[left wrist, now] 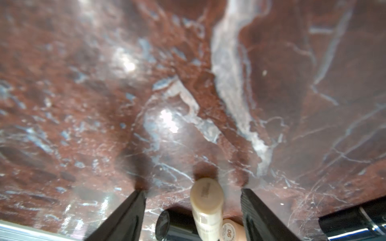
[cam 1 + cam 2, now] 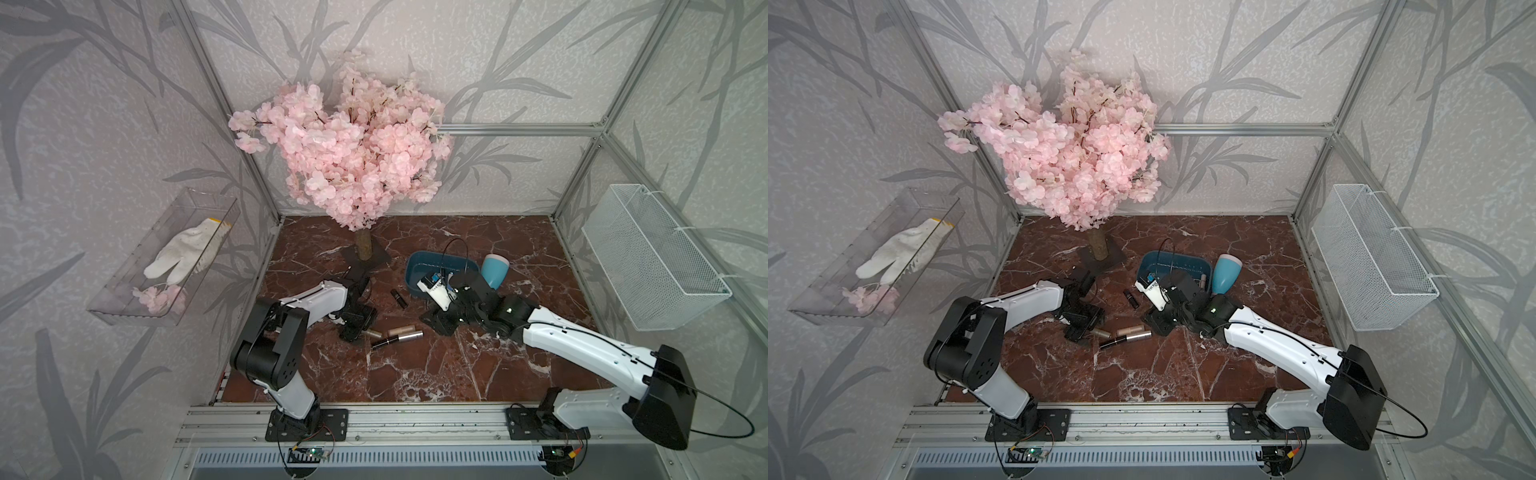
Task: Put the lipstick into the storage box
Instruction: Pick up the lipstick at the center of the board.
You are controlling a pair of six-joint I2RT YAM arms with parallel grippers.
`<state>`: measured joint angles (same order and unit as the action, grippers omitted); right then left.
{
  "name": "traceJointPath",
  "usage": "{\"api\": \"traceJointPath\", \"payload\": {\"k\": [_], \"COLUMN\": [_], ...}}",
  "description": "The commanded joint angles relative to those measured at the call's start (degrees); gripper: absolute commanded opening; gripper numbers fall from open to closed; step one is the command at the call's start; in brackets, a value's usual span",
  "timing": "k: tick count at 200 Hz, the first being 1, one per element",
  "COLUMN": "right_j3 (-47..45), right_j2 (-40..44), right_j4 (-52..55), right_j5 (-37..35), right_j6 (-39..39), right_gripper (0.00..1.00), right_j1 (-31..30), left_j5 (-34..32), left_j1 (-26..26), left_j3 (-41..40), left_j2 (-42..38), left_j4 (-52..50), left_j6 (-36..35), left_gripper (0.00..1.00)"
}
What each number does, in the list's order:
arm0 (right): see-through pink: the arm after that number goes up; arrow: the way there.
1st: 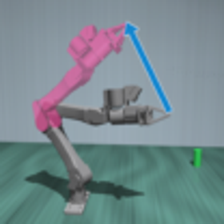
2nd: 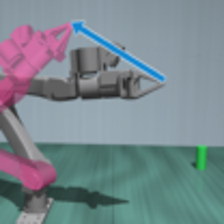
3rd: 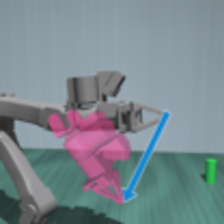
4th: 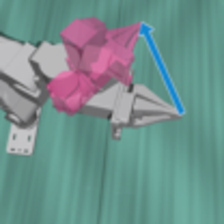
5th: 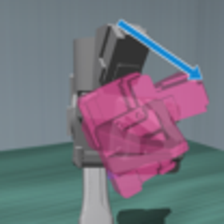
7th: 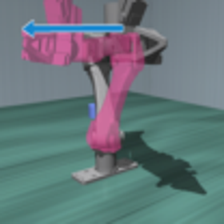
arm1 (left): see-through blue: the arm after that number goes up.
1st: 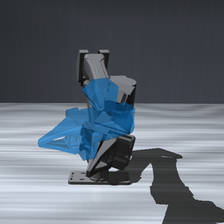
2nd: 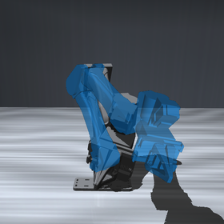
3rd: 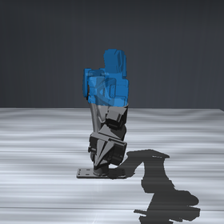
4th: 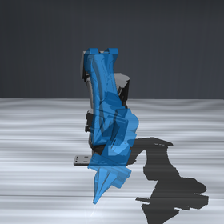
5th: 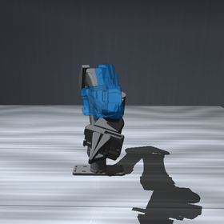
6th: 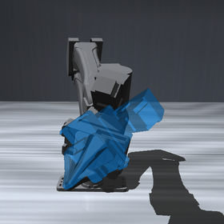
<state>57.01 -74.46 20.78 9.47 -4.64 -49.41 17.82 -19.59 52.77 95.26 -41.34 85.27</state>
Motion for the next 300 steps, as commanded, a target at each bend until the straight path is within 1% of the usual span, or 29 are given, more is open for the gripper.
{"api": "traceJointPath", "payload": {"k": [1, 9, 21, 39, 45, 52, 59, 80, 90, 105, 118, 127, 167, 181, 197, 217, 249, 280, 300], "right_j3": [-0.24, -0.26, -0.32, -0.49, -0.50, -0.55, -0.59, -0.72, -0.85, -1.02, -1.11, -1.12, -0.94, -0.76, -0.68, -0.68, -1.02, -1.82, -2.08], "right_j2": [1.76, 1.90, 2.23, 2.47, 2.63, 2.78, 2.90, 3.26, 3.35, 3.35, 3.26, 3.18, 2.65, 2.52, 2.80, 3.15, 4.34, 6.02, 6.43], "right_j4": [-1.04, -1.03, -1.09, -0.96, -0.91, -0.83, -0.84, -0.74, -0.74, -0.82, -1.13, -1.34, -2.07, -2.15, -2.69, -2.83, -2.15, -2.06, -1.95], "right_j5": [-0.38, -0.51, -0.60, -0.73, -0.86, -0.94, -0.95, -1.13, -1.13, -0.95, -0.77, -0.61, -0.25, -0.25, -0.64, 0.83, 2.96, 3.81, 4.59], "right_j6": [-0.35, -0.29, -0.40, -0.37, -0.40, -0.35, -0.27, -0.03, -0.02, -0.08, -0.16, -0.18, -0.35, -0.75, -2.91, -5.34, -8.39, -9.80, -10.80], "right_gripper": [0.51, 0.51, 0.51, 0.51, 0.51, 0.51, 0.51, 0.52, 0.52, 0.52, 0.52, 0.52, 0.52, 0.52, 0.52, 0.52, 0.52, 0.52, 0.52], "right_j1": [-0.16, -0.16, -0.16, -0.16, -0.14, -0.10, -0.07, 0.01, 0.19, 0.47, 0.54, 0.63, 0.85, 1.13, 2.11, 4.74, 9.55, 12.84, 13.90], "left_j5": [-2.07, -2.07, -1.88, -1.65, -1.57, -1.52, -1.43, -1.14, -0.94, -0.78, -0.75, -0.77, -1.96, -3.31, -5.36, -6.87, -5.90, -10.46, -10.73], "left_j1": [-0.27, -0.27, -0.27, -0.27, -0.31, -0.36, -0.36, -0.36, -0.44, -0.47, -0.58, -0.62, -0.94, -1.13, -1.21, -1.37, -2.19, -5.35, -7.46], "left_j3": [0.88, 1.09, 1.53, 1.99, 2.12, 2.29, 2.48, 2.63, 2.59, 2.54, 2.62, 2.75, 5.26, 7.26, 9.92, 12.53, 15.66, 21.51, 24.97], "left_j2": [2.08, 2.52, 3.20, 3.78, 4.00, 4.12, 4.24, 4.53, 4.53, 4.43, 4.32, 4.23, 3.29, 2.37, 1.19, -0.31, -1.13, -1.57, -1.65], "left_j4": [2.03, 2.05, 2.06, 2.32, 2.26, 2.37, 2.40, 2.41, 2.36, 2.36, 2.19, 1.92, -1.63, -4.01, -7.33, -10.33, -13.75, -19.18, -19.14], "left_j6": [0.48, 0.40, 0.33, 0.29, 0.32, 0.31, 0.20, 0.24, 0.29, 0.12, 0.01, -0.18, -3.01, -4.92, -7.71, -11.87, -20.64, -29.76, -35.42], "left_gripper": [0.65, 0.63, 0.62, 0.52, 0.51, 0.45, 0.42, 0.39, 0.35, 0.33, 0.23, 0.20, 0.19, 0.19, 0.19, 0.19, 0.18, 0.15, 0.15]}}
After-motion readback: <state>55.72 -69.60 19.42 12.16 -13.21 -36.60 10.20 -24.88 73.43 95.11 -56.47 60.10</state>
